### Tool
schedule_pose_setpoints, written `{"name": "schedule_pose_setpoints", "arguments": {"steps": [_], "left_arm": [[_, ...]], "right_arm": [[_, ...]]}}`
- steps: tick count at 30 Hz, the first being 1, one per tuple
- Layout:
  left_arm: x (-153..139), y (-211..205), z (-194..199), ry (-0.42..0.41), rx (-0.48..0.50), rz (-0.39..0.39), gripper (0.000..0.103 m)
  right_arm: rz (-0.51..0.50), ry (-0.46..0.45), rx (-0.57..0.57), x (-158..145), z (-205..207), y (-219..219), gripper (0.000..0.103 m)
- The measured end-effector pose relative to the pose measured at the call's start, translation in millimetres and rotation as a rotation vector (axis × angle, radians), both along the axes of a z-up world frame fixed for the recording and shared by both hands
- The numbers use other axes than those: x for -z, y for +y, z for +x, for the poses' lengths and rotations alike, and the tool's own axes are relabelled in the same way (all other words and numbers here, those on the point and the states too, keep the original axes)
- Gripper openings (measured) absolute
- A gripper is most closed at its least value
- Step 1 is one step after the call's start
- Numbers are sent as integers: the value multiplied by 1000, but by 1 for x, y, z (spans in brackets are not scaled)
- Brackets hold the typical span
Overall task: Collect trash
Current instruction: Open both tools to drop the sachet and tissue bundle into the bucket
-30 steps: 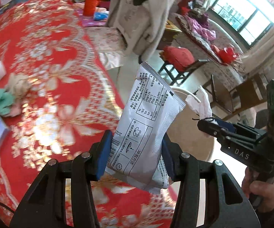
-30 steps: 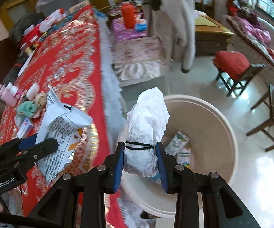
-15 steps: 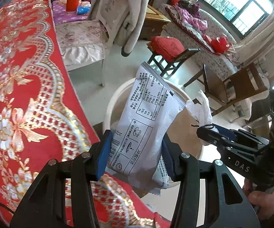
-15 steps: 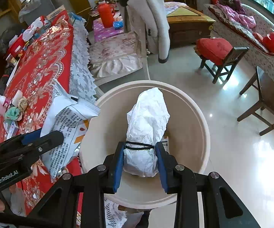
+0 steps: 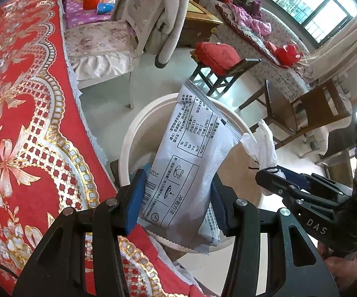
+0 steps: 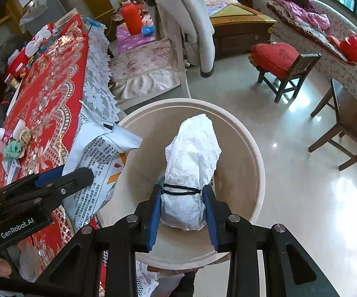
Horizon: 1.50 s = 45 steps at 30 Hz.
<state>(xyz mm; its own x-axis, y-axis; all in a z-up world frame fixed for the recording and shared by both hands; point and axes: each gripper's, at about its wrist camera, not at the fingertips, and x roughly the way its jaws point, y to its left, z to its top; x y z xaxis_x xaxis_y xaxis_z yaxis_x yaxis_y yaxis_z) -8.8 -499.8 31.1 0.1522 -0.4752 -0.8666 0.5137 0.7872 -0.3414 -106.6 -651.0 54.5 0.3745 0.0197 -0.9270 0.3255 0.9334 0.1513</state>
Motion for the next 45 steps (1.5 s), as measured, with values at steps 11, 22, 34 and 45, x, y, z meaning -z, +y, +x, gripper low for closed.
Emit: {"name": "schedule_pose_setpoints", "arguments": {"steps": [11,22,34,45], "left_arm": [[3,-7,-2,6,-6,4,48],[4,-8,-5,12,-4,3,48],[7,-3,-5,34,-14,-19,50],[7,1,-7,55,-18,-50,58]], "right_arm": [[5,11,-1,4,2,-2,31],[13,21,9,8,1,-4,31],[13,28,23,9,2,-7,31],[8,54,44,13,1,-9,49]]}}
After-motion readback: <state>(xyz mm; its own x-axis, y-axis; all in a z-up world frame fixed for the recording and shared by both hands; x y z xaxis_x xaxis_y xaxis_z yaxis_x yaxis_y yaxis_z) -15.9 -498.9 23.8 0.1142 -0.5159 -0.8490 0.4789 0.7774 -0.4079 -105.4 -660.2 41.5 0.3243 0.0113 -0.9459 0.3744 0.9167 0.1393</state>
